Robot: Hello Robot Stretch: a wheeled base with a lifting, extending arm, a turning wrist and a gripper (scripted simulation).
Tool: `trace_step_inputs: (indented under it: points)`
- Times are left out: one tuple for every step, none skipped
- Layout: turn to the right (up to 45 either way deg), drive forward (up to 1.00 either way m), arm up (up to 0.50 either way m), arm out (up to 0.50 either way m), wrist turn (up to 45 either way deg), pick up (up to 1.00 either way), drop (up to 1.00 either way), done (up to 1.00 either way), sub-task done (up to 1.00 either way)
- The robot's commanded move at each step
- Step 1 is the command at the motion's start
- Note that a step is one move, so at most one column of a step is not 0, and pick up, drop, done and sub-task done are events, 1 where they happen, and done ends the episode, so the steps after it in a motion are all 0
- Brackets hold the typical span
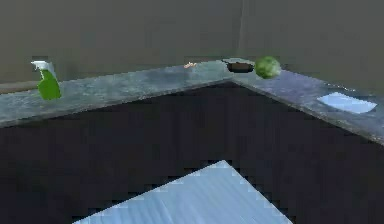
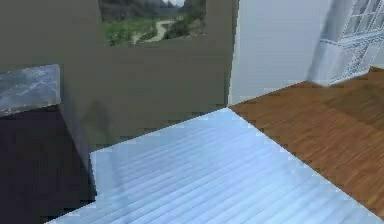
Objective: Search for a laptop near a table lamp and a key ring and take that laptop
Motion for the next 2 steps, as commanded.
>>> trace_step_inputs:
  points:
    - [-45.0, 0.0, 0.0, 0.0, 0.0, 0.0, 0.0, 0.0, 0.0]
    - [-45.0, 0.0, 0.0, 0.0, 0.0, 0.0, 0.0, 0.0, 0.0]
